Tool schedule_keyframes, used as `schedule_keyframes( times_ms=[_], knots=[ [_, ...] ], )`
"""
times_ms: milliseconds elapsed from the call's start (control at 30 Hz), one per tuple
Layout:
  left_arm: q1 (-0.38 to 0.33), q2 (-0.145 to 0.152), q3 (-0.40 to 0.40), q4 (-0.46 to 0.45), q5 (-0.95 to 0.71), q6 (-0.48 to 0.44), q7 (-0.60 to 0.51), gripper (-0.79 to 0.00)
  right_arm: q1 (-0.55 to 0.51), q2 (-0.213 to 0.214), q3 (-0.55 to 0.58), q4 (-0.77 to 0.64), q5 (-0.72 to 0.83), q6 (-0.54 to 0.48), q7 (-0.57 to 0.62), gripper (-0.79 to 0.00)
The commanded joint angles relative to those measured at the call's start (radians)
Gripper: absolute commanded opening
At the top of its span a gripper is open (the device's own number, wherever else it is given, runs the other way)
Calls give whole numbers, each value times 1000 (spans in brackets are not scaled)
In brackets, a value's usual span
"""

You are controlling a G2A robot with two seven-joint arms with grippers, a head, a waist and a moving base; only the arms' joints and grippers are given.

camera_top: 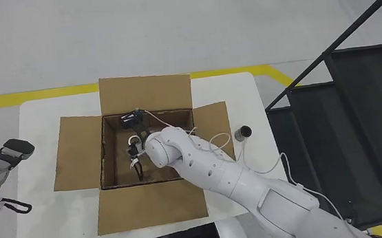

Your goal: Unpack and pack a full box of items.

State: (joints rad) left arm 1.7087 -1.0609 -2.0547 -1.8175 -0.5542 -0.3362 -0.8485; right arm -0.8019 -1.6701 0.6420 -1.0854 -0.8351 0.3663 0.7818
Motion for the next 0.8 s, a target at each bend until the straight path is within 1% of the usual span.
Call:
schedule_keyframes(
  times_ms=[0, 33, 67, 100, 133, 233, 300, 767],
  knots=[
    [0, 0, 0, 0, 0, 0, 0, 0, -2, -5, -7, 6, -7, 11, -10, -280],
    [0, 0, 0, 0, 0, 0, 0, 0, -3, -8, -10, 10, -9, 15, -16, -277],
    [0, 0, 0, 0, 0, 0, 0, 0, -4, -11, -15, 15, -13, 18, -25, -225],
    [0, 0, 0, 0, 0, 0, 0, 0, -5, -15, -20, 22, -22, 24, -36, -129],
    [0, 0, 0, 0, 0, 0, 0, 0, -6, -18, -24, 29, -26, 34, -43, 0],
    [0, 0, 0, 0, 0, 0, 0, 0, -11, -27, -33, 40, -40, 48, -78, 0],
    [0, 0, 0, 0, 0, 0, 0, 0, -16, -31, -40, 35, -56, 40, -99, 0],
    [0, 0, 0, 0, 0, 0, 0, 0, -16, -31, -40, 35, -56, 40, -99, 0]
  ],
)
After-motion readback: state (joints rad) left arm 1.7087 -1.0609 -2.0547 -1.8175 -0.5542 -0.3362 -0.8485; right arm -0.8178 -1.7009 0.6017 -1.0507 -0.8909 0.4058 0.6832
